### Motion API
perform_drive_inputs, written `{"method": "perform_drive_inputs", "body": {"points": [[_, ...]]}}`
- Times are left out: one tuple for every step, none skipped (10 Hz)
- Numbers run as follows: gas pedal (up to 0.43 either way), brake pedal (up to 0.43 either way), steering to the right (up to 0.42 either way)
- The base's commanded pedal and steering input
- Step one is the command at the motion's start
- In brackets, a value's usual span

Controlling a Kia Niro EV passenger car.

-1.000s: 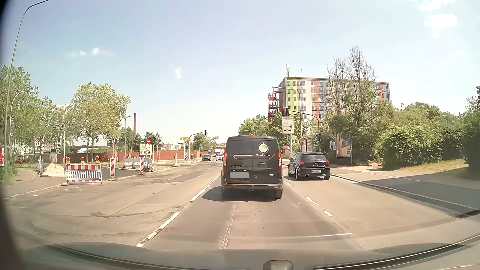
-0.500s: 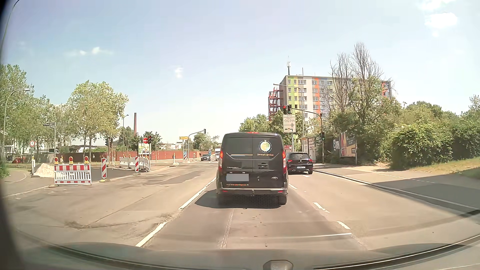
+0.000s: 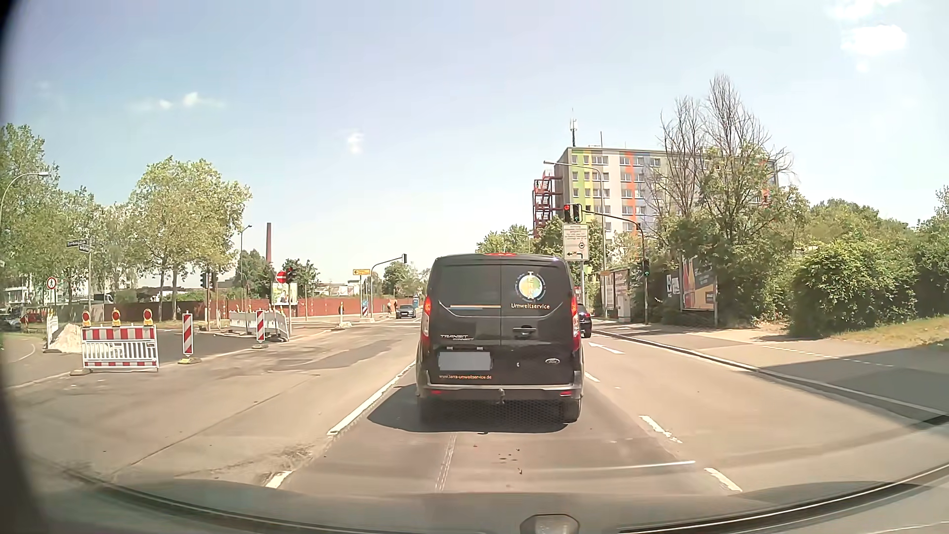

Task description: Follow the waypoints while adhering to traffic rules and regulations

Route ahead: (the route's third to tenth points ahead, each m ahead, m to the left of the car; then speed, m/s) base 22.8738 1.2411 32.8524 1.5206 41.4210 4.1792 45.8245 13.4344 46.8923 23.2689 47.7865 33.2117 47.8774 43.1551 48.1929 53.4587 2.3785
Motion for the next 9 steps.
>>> {"method": "perform_drive_inputs", "body": {"points": [[0.0, 0.213, -0.015], [0.0, 0.238, -0.016], [0.0, 0.262, -0.015], [0.0, 0.28, -0.015], [0.0, 0.28, -0.015], [0.0, 0.287, -0.015], [0.0, 0.293, -0.015], [0.0, 0.299, -0.015], [0.0, 0.299, -0.015]]}}
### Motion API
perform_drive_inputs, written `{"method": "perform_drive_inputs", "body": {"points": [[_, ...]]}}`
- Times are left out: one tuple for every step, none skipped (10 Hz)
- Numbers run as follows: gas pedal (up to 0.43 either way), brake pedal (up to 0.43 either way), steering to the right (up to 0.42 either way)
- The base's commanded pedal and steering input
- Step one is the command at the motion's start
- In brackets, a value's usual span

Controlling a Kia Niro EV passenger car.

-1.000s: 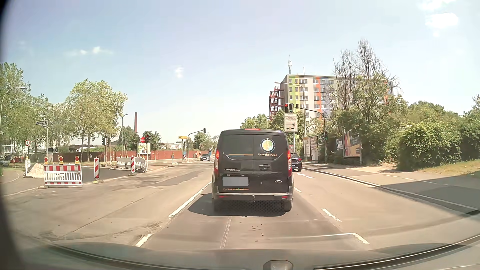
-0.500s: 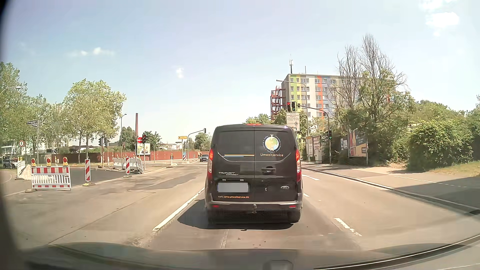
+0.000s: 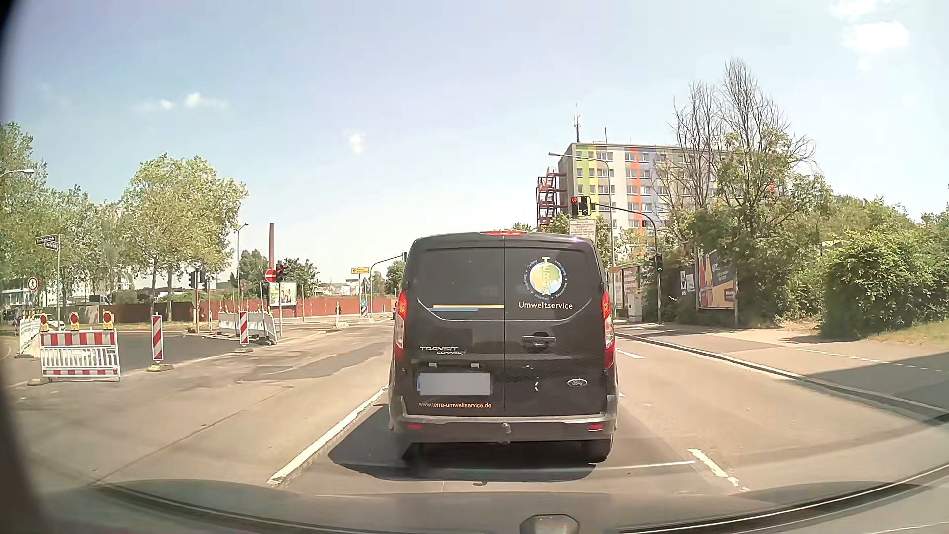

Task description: Follow the waypoints while adhering to traffic rules and regulations

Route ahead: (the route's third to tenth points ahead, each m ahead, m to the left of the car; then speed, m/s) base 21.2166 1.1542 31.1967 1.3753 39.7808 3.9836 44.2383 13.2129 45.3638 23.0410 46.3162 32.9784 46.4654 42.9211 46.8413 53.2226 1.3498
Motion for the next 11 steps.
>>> {"method": "perform_drive_inputs", "body": {"points": [[0.0, 0.305, -0.015], [0.0, 0.311, -0.015], [0.0, 0.311, -0.015], [0.0, 0.311, -0.015], [0.0, 0.311, -0.015], [0.0, 0.311, -0.015], [0.0, 0.311, -0.015], [0.0, 0.311, -0.015], [0.0, 0.311, -0.015], [0.0, 0.311, -0.015], [0.0, 0.305, -0.015]]}}
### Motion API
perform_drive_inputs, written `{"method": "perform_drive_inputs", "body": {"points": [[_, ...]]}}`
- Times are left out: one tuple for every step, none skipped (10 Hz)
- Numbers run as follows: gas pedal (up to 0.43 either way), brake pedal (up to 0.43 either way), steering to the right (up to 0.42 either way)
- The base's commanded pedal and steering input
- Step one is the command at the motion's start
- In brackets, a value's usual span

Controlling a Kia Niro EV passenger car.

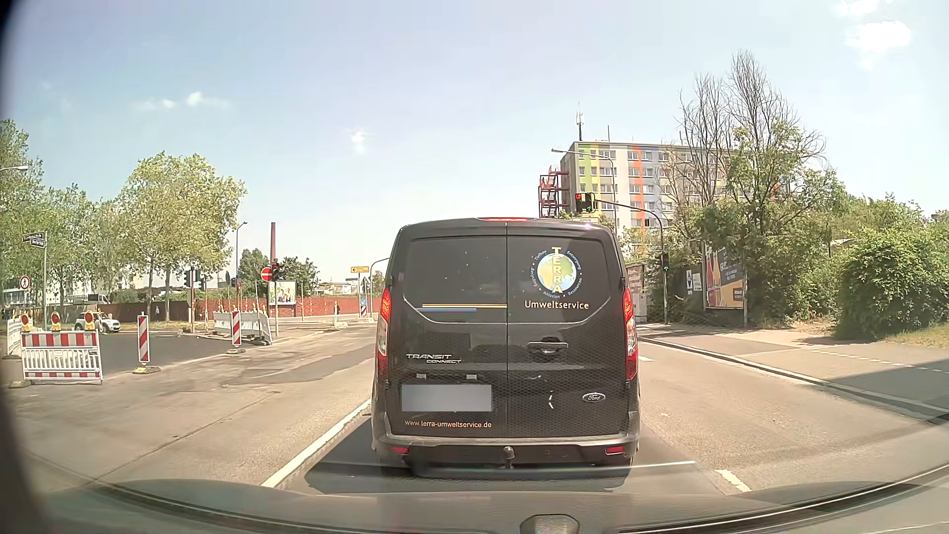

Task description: Follow the waypoints while adhering to traffic rules and regulations

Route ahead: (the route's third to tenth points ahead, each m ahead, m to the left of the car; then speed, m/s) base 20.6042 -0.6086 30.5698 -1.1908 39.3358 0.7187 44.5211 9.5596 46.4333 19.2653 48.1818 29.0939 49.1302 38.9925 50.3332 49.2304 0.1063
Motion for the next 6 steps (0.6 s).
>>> {"method": "perform_drive_inputs", "body": {"points": [[0.0, 0.311, -0.017], [0.0, 0.305, -0.018], [0.0, 0.311, -0.018], [0.0, 0.311, -0.018], [0.0, 0.305, -0.019], [0.0, 0.305, -0.018]]}}
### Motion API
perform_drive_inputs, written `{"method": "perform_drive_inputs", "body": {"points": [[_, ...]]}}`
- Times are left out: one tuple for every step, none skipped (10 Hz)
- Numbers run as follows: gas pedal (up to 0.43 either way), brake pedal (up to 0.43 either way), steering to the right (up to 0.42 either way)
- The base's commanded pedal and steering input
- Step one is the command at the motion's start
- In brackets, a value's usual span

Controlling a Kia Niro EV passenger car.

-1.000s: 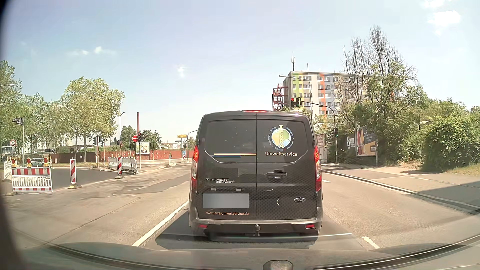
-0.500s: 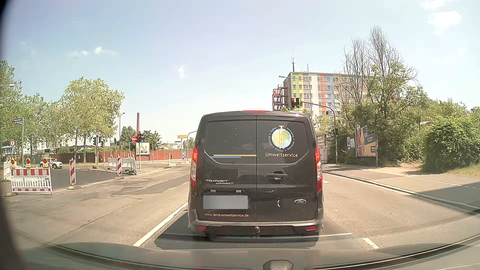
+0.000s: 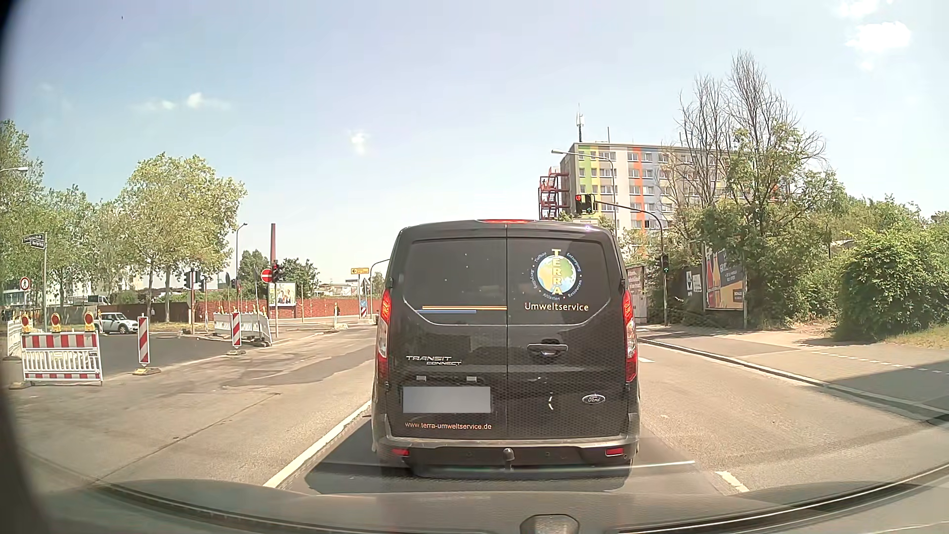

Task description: Follow the waypoints while adhering to traffic rules and regulations

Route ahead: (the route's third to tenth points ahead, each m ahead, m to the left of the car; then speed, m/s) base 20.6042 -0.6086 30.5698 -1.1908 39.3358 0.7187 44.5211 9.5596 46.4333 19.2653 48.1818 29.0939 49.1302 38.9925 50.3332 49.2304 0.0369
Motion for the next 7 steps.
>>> {"method": "perform_drive_inputs", "body": {"points": [[0.0, 0.311, -0.019], [0.0, 0.305, -0.019], [0.0, 0.305, -0.019], [0.0, 0.305, -0.019], [0.0, 0.305, -0.019], [0.0, 0.305, -0.018], [0.0, 0.305, -0.018]]}}
